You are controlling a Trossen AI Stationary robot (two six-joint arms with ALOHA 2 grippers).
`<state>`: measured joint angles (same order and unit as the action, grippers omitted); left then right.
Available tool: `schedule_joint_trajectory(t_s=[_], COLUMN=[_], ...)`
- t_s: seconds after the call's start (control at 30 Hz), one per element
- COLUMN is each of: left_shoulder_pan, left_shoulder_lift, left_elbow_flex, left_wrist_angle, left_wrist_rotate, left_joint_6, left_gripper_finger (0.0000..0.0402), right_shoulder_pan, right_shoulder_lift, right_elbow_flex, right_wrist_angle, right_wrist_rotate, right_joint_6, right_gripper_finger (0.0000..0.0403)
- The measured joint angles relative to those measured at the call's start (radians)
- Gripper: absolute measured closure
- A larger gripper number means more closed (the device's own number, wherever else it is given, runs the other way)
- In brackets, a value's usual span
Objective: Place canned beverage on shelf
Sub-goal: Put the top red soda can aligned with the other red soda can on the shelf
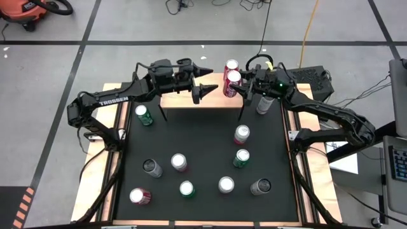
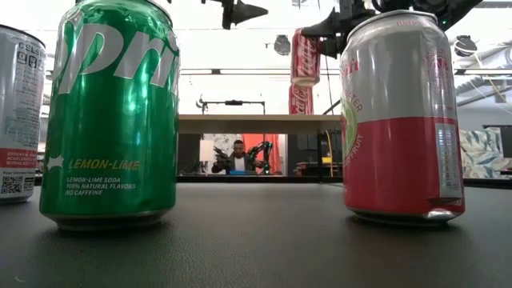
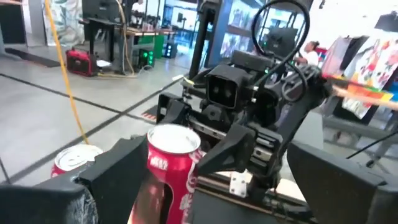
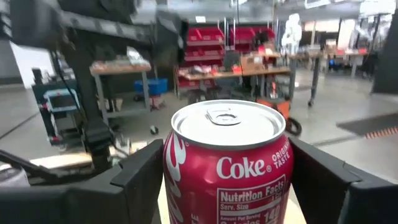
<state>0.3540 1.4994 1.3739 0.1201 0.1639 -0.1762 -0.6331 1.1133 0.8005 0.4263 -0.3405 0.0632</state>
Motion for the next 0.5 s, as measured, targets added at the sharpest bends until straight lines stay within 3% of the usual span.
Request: schedule_joint_trajectory(t_s=[0.5], left_shoulder_pan=[0.021], left_shoulder_lift=[0.002], left_elbow_flex=[0.0], left_wrist_angle=[-0.197], left_wrist_rotate=[0.003], left_joint_6=[-0.052], left_gripper_finger=[0.0015], right_shoulder_pan=[-0.035], right_shoulder_lift=[0.097], right_elbow_flex=[0.0], right_wrist_angle=[-0.037], right_wrist_rotate=[0.005], right_joint_6=[-0.043], right_gripper_finger=[0.0133])
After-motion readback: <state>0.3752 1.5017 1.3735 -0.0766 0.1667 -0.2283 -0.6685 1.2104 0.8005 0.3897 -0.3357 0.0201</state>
